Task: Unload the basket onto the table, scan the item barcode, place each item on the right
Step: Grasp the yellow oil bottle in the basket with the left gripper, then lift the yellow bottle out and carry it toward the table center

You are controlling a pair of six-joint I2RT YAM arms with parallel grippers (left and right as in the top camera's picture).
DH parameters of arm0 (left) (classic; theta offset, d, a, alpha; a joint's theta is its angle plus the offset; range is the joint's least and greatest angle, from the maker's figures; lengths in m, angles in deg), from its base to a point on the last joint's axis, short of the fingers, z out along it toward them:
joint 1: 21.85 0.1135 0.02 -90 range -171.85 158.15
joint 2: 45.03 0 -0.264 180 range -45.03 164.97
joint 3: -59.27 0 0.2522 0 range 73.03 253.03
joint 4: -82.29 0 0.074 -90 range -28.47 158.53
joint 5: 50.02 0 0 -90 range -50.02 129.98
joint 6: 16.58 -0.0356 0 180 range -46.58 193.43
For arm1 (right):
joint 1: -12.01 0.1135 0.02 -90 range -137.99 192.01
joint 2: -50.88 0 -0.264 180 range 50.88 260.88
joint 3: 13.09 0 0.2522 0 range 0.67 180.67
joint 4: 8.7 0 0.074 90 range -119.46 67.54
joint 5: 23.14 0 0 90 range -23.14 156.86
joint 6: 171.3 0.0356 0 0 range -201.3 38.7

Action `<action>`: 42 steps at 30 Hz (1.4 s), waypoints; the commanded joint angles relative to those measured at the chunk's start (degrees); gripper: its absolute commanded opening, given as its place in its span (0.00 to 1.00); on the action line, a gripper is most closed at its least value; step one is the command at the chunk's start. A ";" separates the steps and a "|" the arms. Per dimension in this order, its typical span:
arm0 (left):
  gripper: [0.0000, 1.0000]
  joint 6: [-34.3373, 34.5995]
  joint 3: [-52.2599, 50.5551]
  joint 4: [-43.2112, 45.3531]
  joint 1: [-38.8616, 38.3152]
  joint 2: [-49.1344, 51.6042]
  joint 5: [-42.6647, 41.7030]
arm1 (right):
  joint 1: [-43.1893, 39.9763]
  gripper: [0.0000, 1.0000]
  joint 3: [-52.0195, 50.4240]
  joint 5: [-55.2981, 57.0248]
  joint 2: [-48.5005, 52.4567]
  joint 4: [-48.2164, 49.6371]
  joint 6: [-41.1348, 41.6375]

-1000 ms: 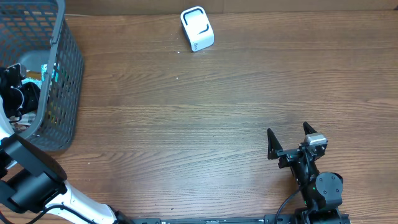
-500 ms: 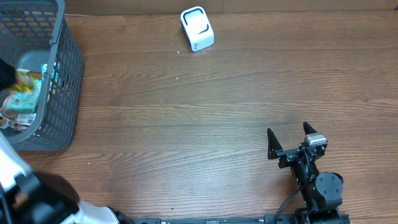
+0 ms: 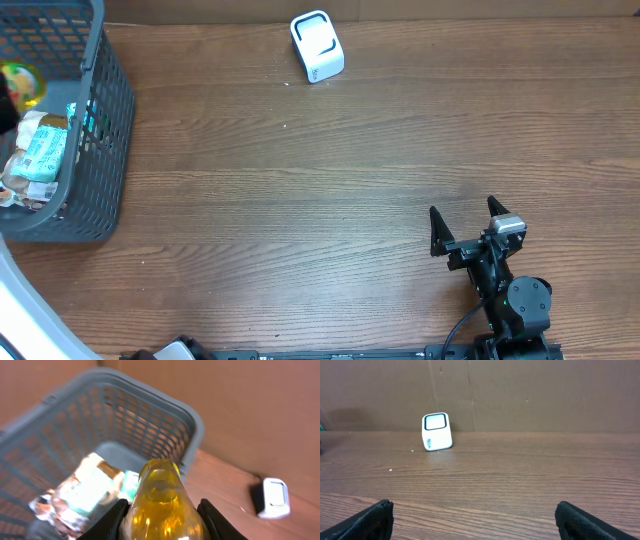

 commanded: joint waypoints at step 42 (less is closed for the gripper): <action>0.04 4.46 -6.29 -23.06 -32.52 -1.18 -5.11 | -0.22 1.00 -0.55 0.46 0.07 0.11 -0.26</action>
